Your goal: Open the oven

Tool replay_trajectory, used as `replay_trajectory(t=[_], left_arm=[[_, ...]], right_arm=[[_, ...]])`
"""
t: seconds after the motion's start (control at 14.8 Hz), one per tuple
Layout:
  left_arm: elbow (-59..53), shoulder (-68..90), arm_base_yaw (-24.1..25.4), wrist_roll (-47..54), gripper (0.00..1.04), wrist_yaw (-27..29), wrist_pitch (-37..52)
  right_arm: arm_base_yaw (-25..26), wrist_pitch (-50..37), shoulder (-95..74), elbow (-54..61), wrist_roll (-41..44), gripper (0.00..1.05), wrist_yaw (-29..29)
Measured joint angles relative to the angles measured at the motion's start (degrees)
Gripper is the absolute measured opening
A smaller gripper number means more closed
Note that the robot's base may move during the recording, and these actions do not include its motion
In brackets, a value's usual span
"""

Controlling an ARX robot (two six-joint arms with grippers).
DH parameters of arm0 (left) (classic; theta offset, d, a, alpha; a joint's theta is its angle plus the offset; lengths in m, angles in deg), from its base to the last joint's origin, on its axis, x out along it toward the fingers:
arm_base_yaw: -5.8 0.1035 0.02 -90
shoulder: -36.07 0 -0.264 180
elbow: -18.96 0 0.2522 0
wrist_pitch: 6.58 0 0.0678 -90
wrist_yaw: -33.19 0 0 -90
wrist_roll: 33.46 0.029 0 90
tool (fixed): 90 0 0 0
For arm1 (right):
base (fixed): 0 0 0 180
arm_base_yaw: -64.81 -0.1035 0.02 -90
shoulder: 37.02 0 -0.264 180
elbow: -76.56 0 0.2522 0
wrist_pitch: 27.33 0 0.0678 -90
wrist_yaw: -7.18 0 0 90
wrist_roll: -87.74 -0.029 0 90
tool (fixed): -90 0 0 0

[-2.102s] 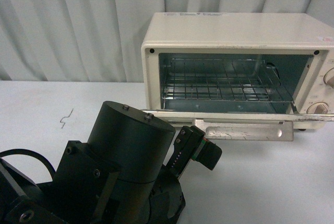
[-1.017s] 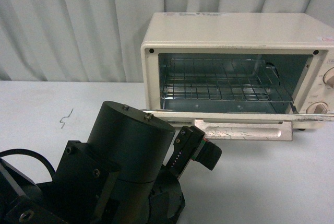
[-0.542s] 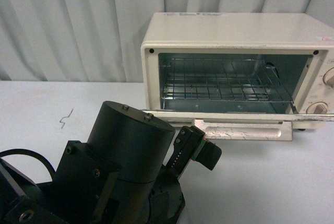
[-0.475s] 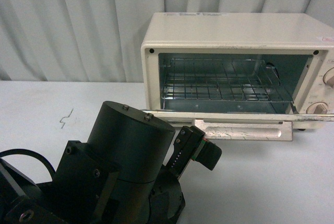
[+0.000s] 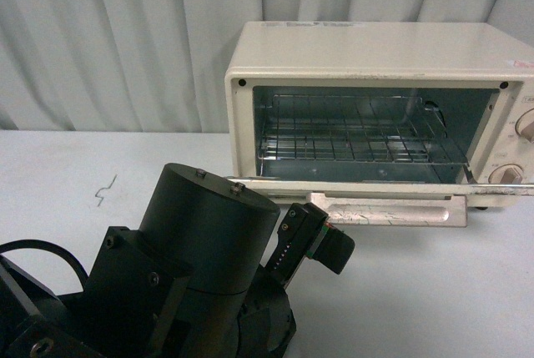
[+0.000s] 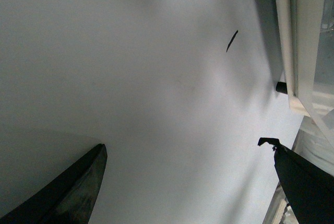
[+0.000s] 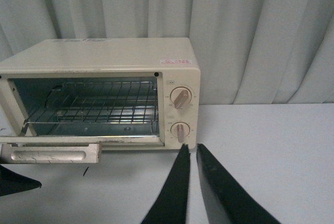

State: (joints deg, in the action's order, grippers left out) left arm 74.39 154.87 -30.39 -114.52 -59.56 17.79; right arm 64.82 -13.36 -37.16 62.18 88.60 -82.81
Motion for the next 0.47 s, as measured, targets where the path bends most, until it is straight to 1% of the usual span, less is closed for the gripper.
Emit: replay_trajectory(t=[0.2, 0.47], left_arm=[[0.00, 0.00, 0.00, 0.00, 0.98, 0.00, 0.00], [0.00, 0.00, 0.00, 0.00, 0.98, 0.00, 0.00]], right_arm=[[0.00, 0.02, 0.00, 0.00, 0.00, 0.37, 0.00], [0.00, 0.02, 0.00, 0.00, 0.00, 0.84, 0.00]])
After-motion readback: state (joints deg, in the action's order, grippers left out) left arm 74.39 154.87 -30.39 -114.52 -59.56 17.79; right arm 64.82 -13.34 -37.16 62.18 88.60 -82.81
